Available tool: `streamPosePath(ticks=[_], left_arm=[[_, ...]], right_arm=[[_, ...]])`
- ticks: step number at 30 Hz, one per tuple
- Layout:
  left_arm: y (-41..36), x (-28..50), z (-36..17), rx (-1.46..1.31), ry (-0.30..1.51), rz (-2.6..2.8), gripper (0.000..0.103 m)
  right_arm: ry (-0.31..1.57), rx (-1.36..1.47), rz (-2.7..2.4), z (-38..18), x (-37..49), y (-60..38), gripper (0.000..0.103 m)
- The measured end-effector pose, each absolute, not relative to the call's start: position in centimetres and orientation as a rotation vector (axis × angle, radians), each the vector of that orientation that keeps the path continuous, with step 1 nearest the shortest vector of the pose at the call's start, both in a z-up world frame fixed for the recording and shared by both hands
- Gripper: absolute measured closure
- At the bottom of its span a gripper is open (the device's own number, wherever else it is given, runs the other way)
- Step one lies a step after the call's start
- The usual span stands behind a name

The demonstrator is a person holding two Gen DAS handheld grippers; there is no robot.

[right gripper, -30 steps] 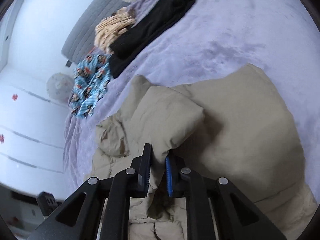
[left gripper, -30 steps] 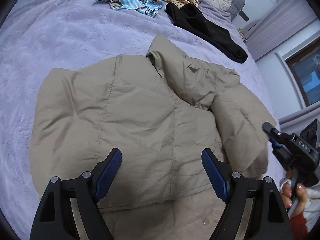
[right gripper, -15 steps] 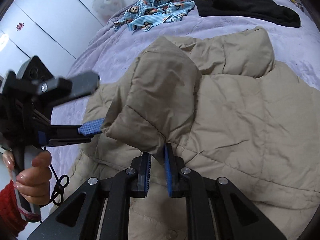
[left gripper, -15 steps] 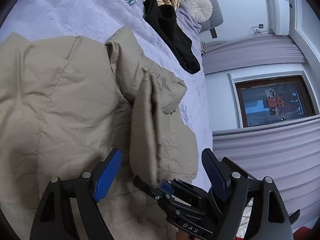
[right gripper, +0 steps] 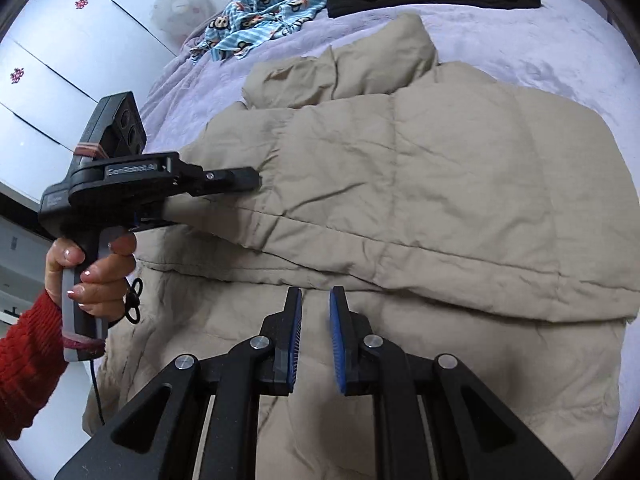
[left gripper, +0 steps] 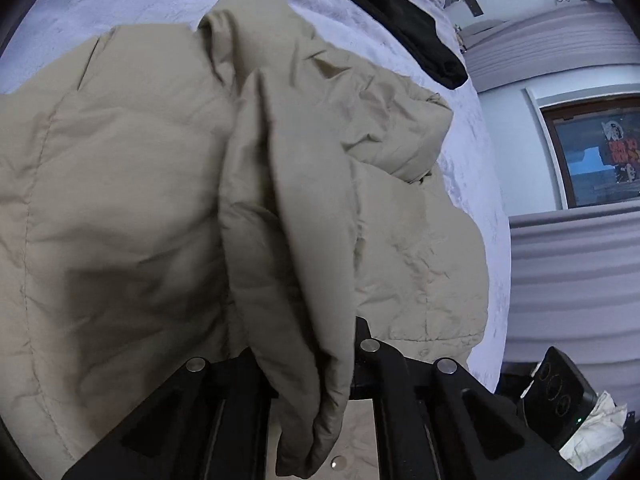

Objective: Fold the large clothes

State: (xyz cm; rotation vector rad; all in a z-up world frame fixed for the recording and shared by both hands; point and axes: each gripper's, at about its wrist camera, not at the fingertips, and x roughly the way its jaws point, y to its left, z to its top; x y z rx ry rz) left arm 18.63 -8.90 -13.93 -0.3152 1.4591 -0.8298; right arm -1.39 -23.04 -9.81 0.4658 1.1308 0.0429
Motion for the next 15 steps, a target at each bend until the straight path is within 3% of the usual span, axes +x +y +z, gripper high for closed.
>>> streamPosePath(ticks=[8,11,15], left_arm=[[-6.1,18.0,-4.8,-0.345,1.202,-0.896,0.094],[-4.8,18.3,-5.8,-0.303,1.220,-0.840,0.094],[-4.5,18.0,-11.2,-0.277,1.340,-0.781,0.094]], right_arm=[[1.143,0.389,-0.099,-10.5,-3.0,-26.9,0.087],[1.121,0.396,-0.242,-10.0,-4.2,-31.2,0.087],[1.065,0.454,-0.335,-9.6,-6.4,-37.1,0.090]])
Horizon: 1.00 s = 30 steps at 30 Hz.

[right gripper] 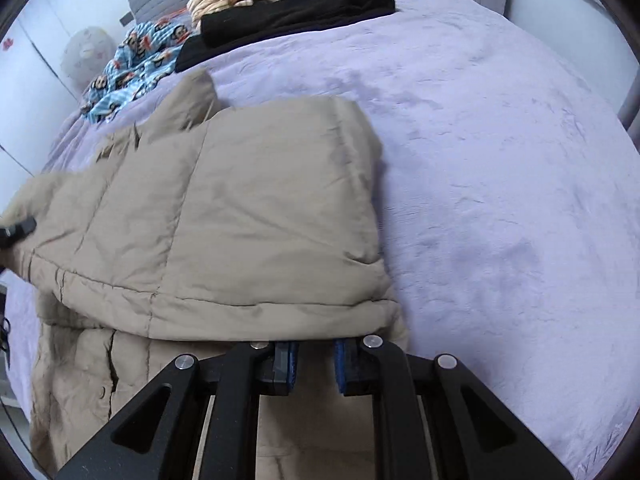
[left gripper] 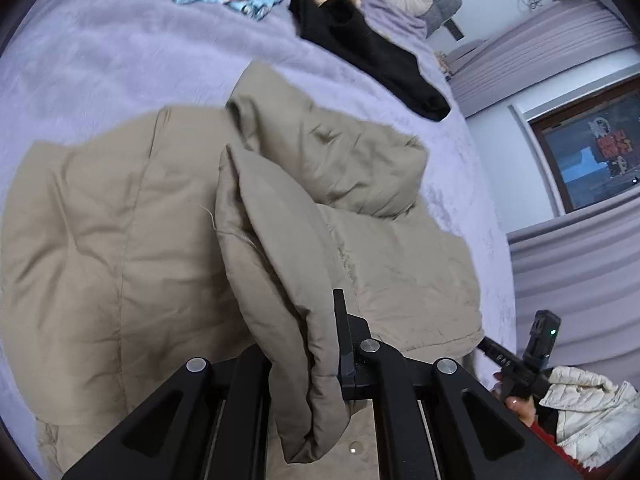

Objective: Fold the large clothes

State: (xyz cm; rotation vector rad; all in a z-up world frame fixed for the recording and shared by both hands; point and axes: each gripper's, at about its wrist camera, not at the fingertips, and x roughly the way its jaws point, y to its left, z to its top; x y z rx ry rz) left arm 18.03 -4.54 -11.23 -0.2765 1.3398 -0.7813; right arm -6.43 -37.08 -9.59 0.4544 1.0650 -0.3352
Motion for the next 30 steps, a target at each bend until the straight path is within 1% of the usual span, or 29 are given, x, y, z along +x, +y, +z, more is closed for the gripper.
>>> streamPosePath(ticks=[1,3,6,8,9,10,11,12,15,16,17,18,19,21,23,24,25,27,28,30], left_arm=[[-4.6,17.6,-12.6,-0.251,1.356,-0.768,0.093],[-5.1,16.8,-14.7,-0.189,1.374,-0.735,0.093],[-4.9,16.3,-15.5,-0.188,1.363,-0.715,0.093],[-5.0,16.3,-15.3,-0.177,1.363,-0.710,0.093],[-5.1,16.4,-15.3,-0.165,1.361,-0.710,0.093],[-5.1,16.4,-15.3,-0.154,1.359,-0.710,0.093],[-5.2,16.4,-15.3,-0.144,1.358,-0.708,0.093],[-5.5,16.3,-15.3,-0.137,1.357,-0.705,0.093],[-5.5,16.3,-15.4,-0.135,1.355,-0.697,0.093],[-5.6,16.2,-15.3,-0.135,1.354,-0.694,0.093],[-5.9,16.2,-15.3,-0.135,1.353,-0.691,0.093],[-6.0,16.1,-15.3,-0.134,1.351,-0.689,0.093],[-6.0,16.1,-15.5,-0.131,1.350,-0.689,0.093],[-6.2,16.1,-15.6,-0.126,1.346,-0.686,0.093],[-6.3,16.1,-15.6,-0.130,1.344,-0.687,0.093],[-6.4,16.1,-15.5,-0.132,1.346,-0.684,0.090],[-6.2,16.1,-15.4,-0.133,1.347,-0.682,0.089],[-5.5,16.1,-14.7,-0.116,1.341,-0.662,0.089],[-4.9,16.2,-14.2,-0.106,1.330,-0.647,0.086],[-3.2,16.2,-12.8,-0.064,1.289,-0.570,0.085]], right_arm=[[1.064,0.499,-0.315,-10.0,-6.9,-38.1,0.093],[1.084,0.529,-0.305,-11.4,-7.1,-39.1,0.093],[1.099,0.536,-0.293,-12.7,-6.9,-39.3,0.093],[1.116,0.572,-0.281,-12.3,-7.2,-39.3,0.087],[1.140,0.596,-0.269,-11.8,-7.4,-39.2,0.077],[1.162,0.639,-0.253,-11.2,-7.8,-38.9,0.056],[1.161,0.692,-0.203,-10.3,-8.4,-38.4,0.048],[1.132,0.726,-0.140,-9.1,-8.7,-37.7,0.045],[1.055,0.685,-0.047,-5.7,-7.7,-36.7,0.045],[1.038,0.675,-0.047,-5.2,-7.1,-36.9,0.049],[1.014,0.678,-0.040,-4.9,-6.1,-37.4,0.057],[1.004,0.679,-0.034,-4.9,-4.9,-37.8,0.077],[1.013,0.674,-0.033,-5.2,-3.5,-38.2,0.082],[1.039,0.643,-0.042,-6.7,-1.1,-39.0,0.082],[1.096,0.528,-0.126,-8.6,0.5,-39.5,0.083],[1.125,0.479,-0.186,-10.0,1.1,-40.2,0.090],[1.135,0.502,-0.215,-11.4,1.3,-41.4,0.096],[1.106,0.652,-0.250,-13.4,0.6,-43.7,0.102],[1.084,0.709,-0.252,-13.7,-0.2,-44.3,0.102],[1.068,0.742,-0.252,-13.7,-0.9,-44.5,0.102]])
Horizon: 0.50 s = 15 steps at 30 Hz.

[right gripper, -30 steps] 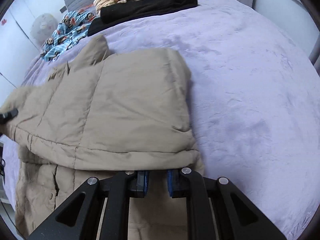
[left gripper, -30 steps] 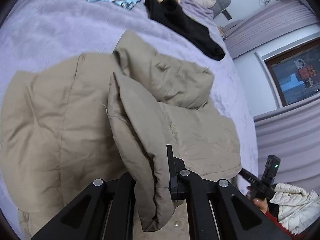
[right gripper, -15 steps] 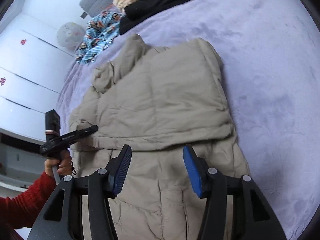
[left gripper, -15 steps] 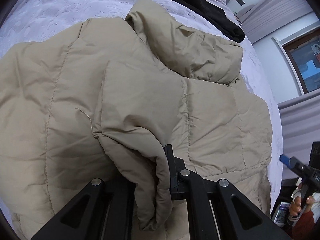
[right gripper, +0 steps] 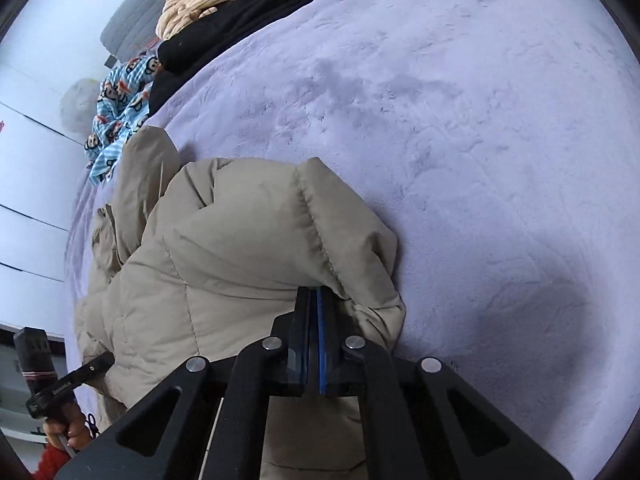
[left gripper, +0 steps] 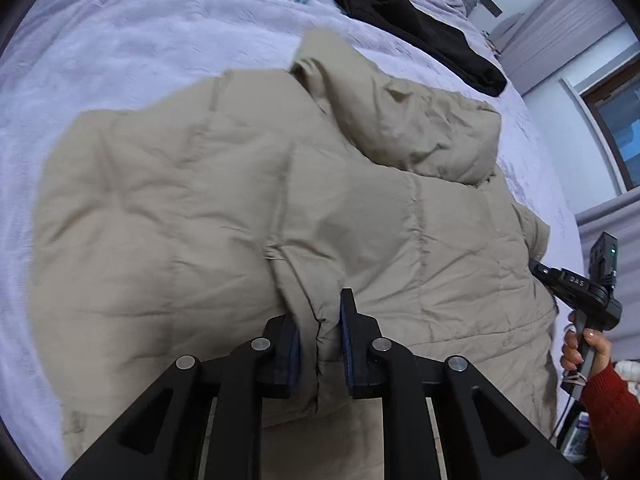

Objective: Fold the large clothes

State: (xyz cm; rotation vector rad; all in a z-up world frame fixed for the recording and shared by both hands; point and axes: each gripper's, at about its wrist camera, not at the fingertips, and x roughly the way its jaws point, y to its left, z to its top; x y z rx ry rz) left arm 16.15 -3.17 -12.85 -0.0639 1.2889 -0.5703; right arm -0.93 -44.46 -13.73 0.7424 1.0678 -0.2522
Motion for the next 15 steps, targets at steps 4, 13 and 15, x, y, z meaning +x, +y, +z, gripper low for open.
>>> streamPosePath(ticks=[4,13,15], left_arm=[[-0.7,16.5,-10.3,-0.040,1.227,-0.483,0.085],[-7.0,16.1,-11.0,0.085,1.172,-0.550,0.085],[-7.1,16.1,-13.2,0.096,1.212,-0.519,0.085]], right_arm=[[1.095,0.661,-0.244,-13.1,-0.9,-43.7,0.101],[1.075,0.638,-0.291,-11.8,0.0,-42.8,0.096],[1.019,0.586,-0.299,-10.0,-0.1,-42.5,0.096]])
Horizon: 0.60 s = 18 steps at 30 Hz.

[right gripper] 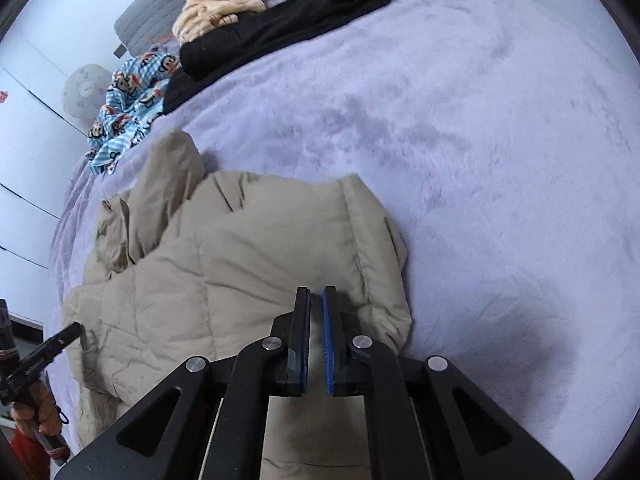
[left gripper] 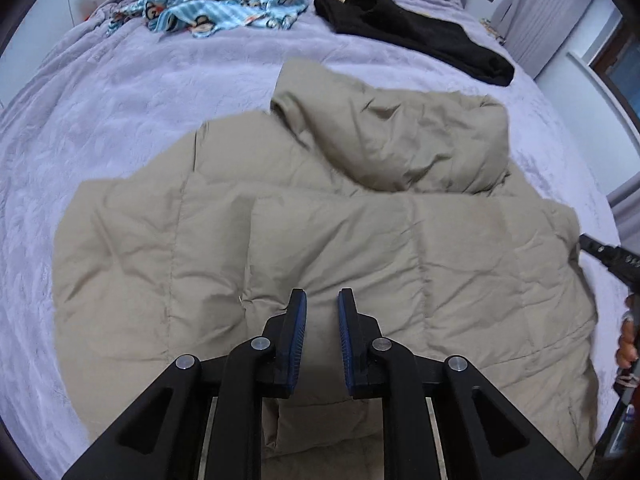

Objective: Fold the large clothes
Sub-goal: 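Lay the hem over the jacket body and open both grippers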

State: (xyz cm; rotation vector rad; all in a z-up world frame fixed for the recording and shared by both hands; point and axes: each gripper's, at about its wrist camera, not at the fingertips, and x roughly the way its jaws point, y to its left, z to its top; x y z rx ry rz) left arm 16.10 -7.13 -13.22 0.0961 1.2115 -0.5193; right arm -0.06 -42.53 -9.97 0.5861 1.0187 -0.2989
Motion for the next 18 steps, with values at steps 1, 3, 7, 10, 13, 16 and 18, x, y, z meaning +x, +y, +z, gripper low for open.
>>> streamPosePath(ticks=[1,3,7,10,13,16,18], left_arm=[[-6.9,15.9,-13.9,0.095,1.215,-0.515,0.085],[-6.7,15.3,-14.5,0.108,1.205,-0.513,0.085],[-7.1,15.4,-14.8,0.119,1.214,-0.521,0.085],[-7.5,15.6,-14.7,0.122,1.227,-0.508,0.085],[-7.7,15.3,-14.3,0.148,1.222,-0.478,0.085],[-7.6,14.8,-13.3,0.158,1.222,-0.448,0.085],[-7.1,14.4,-12.5,0.149,1.215,-0.433,0.085]], right_arm=[[0.998,0.573,-0.316,-9.3,0.0,-42.7,0.096],[0.985,0.609,-0.333,-9.4,-0.2,-43.9,0.096],[1.058,0.676,-0.333,-12.3,-0.5,-45.1,0.096],[1.076,0.619,-0.342,-14.1,-0.4,-44.6,0.096],[1.080,0.571,-0.376,-13.8,-0.3,-44.2,0.096],[1.095,0.496,-0.405,-12.3,-0.7,-43.5,0.095],[1.088,0.450,-0.408,-10.7,-1.6,-42.8,0.095]])
